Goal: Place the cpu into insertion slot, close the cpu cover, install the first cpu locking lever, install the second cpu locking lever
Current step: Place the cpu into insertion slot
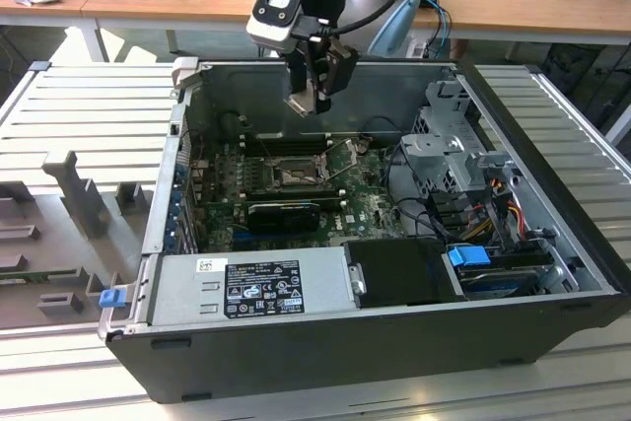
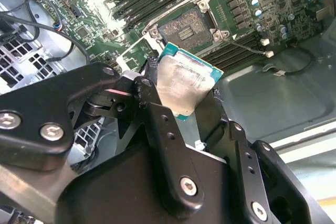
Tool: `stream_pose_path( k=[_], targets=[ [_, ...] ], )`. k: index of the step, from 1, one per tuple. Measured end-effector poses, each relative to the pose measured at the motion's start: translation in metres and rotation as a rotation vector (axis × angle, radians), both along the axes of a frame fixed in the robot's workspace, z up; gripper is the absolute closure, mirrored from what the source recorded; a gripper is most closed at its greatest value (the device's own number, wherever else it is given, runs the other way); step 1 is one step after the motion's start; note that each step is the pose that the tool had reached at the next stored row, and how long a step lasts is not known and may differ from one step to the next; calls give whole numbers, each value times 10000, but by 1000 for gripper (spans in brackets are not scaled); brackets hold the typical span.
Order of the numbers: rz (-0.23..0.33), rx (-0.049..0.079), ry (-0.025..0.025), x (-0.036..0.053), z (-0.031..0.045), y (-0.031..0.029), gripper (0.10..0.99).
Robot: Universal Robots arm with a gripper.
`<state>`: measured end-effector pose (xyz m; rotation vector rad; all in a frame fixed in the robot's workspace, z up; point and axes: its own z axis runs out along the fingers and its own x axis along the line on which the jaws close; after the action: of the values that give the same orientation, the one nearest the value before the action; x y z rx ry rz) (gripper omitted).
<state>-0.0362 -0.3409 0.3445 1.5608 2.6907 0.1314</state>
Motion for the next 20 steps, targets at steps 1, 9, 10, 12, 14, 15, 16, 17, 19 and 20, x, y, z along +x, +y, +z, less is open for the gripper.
stream_pose_path(
  k=[1,9,10,12,14,15,16,17,19,20],
  targets=[
    [-20,-2,1,0,-13,0,561],
    [-678,-8,1,0,-65,0,561],
    [-687,-8,0,0,-78,0,561],
    [-689,-7,-17,0,-131,0,561],
    [-688,-8,-19,0,-151,0,561],
    [-688,-8,-19,0,-163,0,561],
    [-688,-7,-20,0,-176,0,561],
    [-692,-7,-20,0,-197,0,561],
    [-866,-13,-19,-1,-225,0,561],
    [-1137,-15,-19,0,-240,0,561]
  ],
)
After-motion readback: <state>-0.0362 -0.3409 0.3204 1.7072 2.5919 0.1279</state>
